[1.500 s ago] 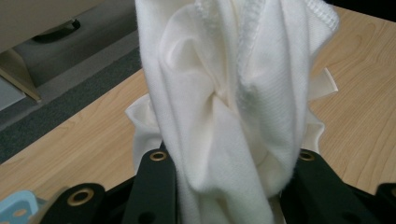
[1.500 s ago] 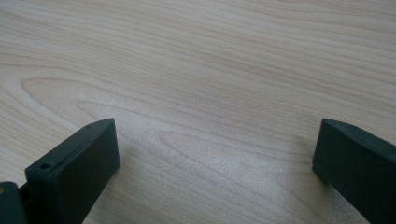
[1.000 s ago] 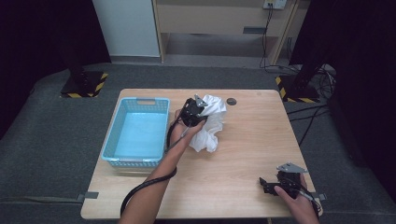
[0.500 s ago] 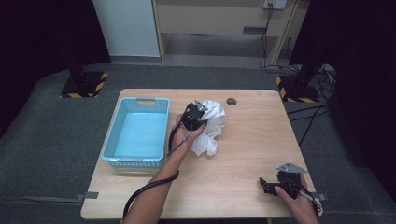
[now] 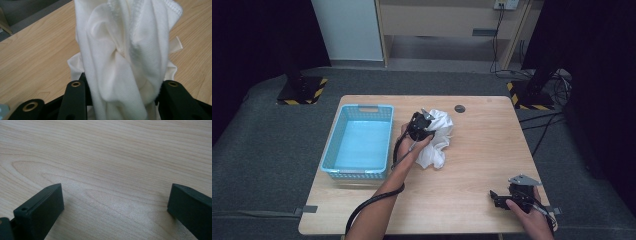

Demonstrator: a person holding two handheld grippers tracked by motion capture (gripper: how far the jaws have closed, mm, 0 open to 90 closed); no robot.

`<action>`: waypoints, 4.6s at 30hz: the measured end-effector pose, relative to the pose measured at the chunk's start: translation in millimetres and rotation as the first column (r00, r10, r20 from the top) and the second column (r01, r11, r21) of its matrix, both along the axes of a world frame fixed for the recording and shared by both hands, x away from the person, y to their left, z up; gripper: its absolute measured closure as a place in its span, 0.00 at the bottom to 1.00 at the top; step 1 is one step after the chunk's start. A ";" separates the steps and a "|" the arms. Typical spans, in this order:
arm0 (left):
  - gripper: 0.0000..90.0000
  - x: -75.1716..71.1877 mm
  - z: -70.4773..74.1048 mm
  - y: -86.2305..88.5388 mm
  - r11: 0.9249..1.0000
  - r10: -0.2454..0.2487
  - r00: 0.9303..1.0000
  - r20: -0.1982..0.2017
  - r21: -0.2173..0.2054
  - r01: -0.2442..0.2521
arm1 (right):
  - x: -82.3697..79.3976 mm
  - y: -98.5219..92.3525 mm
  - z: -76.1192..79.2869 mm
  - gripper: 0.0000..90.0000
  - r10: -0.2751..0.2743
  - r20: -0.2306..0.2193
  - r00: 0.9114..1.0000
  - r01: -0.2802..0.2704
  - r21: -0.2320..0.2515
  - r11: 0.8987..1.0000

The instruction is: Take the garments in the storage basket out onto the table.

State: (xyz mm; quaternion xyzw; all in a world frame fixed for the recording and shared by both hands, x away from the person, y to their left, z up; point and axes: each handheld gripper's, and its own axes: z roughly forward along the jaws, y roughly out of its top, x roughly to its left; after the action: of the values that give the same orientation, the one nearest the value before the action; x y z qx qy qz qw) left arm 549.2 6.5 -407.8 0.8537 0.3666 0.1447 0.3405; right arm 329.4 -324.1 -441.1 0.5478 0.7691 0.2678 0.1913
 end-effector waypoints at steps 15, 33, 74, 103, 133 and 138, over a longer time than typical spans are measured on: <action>0.13 -2.3 1.5 -4.2 1.000 -0.006 1.000 0.020 -0.018 0.007 | -0.3 0.0 0.1 0.00 -0.002 -0.001 1.000 0.002 0.001 1.000; 0.04 -24.3 26.3 -5.0 0.995 -0.079 0.994 0.080 -0.057 0.084 | -0.4 0.1 0.0 0.00 -0.003 0.000 1.000 0.003 0.002 1.000; 0.03 -84.1 51.3 3.4 0.981 -0.148 0.987 0.063 -0.119 0.155 | -1.7 0.1 0.2 0.00 -0.007 0.000 1.000 0.007 -0.001 1.000; 0.04 -148.9 -13.0 11.3 0.970 -0.243 0.966 -0.090 0.004 0.244 | -1.6 0.1 0.3 0.00 -0.007 0.000 1.000 0.007 -0.001 1.000; 0.00 -151.4 -52.5 52.5 0.992 -0.121 0.986 -0.114 -0.048 0.116 | -1.6 0.1 0.3 0.00 -0.007 -0.001 1.000 0.007 -0.001 1.000; 0.00 -153.6 -54.7 56.5 0.990 -0.131 0.987 -0.092 -0.067 0.125 | -1.7 0.1 0.2 0.00 -0.007 -0.001 1.000 0.007 -0.001 1.000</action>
State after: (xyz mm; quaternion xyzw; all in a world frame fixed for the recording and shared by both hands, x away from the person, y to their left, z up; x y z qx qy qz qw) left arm 395.6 63.0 -462.4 0.8707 0.3313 0.0701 0.3567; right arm 327.7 -324.0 -440.9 0.5506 0.7673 0.2666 0.1923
